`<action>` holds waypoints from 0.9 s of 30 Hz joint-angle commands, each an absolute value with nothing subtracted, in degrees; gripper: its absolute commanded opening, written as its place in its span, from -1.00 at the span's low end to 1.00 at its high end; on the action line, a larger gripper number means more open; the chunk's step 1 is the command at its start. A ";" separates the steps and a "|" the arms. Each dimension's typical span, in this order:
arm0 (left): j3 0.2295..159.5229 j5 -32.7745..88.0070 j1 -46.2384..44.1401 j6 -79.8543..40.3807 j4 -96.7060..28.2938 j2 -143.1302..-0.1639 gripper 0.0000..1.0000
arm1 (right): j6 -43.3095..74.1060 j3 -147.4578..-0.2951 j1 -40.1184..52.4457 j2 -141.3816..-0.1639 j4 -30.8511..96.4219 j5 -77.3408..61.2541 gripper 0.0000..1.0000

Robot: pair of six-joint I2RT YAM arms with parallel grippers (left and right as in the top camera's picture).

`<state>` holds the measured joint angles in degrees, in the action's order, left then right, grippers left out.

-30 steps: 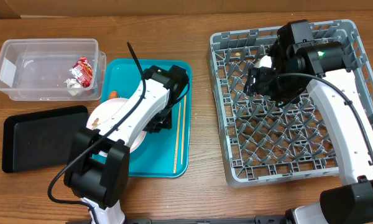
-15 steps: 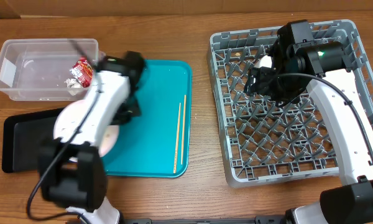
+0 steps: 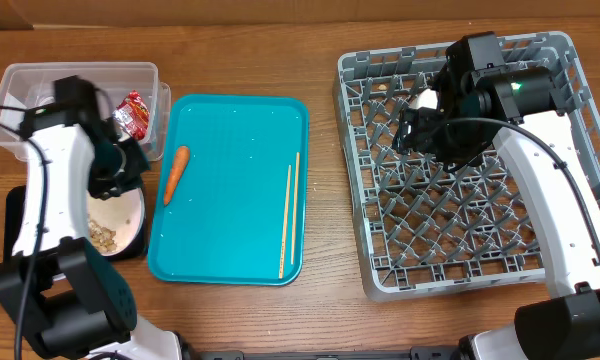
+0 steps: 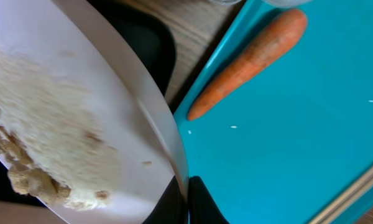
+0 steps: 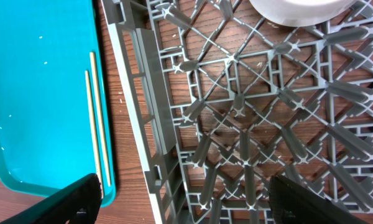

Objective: Sort waste into correct bins and load items into the dishwasher
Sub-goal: 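Tip the plate over the black tray to dump the food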

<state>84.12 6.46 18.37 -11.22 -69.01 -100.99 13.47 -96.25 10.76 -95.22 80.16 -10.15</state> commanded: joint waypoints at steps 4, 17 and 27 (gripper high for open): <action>85.49 25.04 23.92 2.26 -68.29 -99.63 -0.92 | 13.50 -96.05 10.66 -95.26 80.12 -9.96 0.77; 85.49 46.78 36.84 14.59 -73.91 -99.63 -0.92 | 13.50 -96.05 10.66 -95.26 80.14 -9.93 0.77; 85.49 62.96 49.23 25.04 -80.23 -99.63 -0.92 | 13.50 -96.07 10.66 -95.26 80.14 -9.93 0.77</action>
<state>84.12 54.22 46.35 20.16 -79.61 -100.99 13.47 -96.25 10.76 -95.22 80.23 -10.07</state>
